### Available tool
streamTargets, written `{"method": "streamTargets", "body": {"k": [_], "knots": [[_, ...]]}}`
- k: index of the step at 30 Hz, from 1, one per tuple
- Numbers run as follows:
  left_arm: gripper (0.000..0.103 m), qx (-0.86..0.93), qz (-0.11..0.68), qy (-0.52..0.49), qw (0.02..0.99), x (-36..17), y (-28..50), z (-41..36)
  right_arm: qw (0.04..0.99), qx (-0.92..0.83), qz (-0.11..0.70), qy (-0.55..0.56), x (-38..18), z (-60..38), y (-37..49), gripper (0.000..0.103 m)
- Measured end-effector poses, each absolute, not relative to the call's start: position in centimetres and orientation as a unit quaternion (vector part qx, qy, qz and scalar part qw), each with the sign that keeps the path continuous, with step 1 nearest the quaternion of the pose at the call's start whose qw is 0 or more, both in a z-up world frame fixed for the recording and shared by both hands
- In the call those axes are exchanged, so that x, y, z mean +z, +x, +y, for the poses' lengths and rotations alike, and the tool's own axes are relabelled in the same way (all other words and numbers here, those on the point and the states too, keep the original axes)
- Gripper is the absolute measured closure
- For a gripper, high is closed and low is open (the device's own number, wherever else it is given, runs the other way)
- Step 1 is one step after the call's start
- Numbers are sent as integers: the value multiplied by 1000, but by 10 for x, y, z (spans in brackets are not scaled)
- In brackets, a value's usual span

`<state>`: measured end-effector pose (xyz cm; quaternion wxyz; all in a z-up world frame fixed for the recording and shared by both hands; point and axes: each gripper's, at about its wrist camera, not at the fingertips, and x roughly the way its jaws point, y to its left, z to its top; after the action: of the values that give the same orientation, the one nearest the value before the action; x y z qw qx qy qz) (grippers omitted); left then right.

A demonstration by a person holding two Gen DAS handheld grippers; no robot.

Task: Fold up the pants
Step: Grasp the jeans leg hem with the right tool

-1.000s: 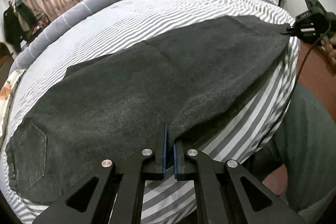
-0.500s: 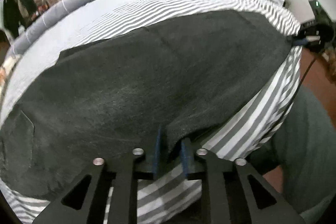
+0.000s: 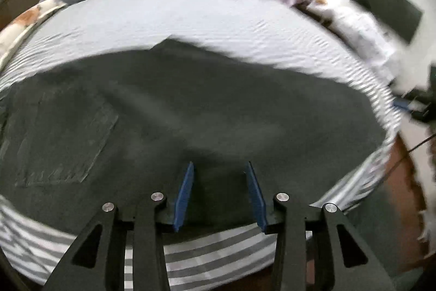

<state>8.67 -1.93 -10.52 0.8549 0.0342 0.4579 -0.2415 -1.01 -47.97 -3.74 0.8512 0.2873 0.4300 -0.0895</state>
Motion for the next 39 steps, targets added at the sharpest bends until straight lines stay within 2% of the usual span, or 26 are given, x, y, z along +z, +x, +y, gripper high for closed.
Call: {"method": "streamTargets", "body": {"k": [5,12,16,22,32,35,39], "knots": [[62,-237,456,31,857,-115,81,-4,851,47,470,231,-32,-406,51,67],[62,-224,417,10,881,-82,92,-2,811,219,507,191,-29,-313,166,67],[61,-197,410,-13,891,-71,120,7,772,272,541,192,-42,-273,232,67],[61,-165,440,-22,883,-91,151,15,731,297,593,160,-70,-222,304,68],[61,-167,441,-9,882,-113,150,15,649,373,647,143,-111,-185,321,78],[61,-168,435,-10,885,-115,147,17,653,402,634,105,-109,-174,311,78],[61,-166,426,-2,889,-117,142,14,666,386,627,120,-121,-168,318,79]]}}
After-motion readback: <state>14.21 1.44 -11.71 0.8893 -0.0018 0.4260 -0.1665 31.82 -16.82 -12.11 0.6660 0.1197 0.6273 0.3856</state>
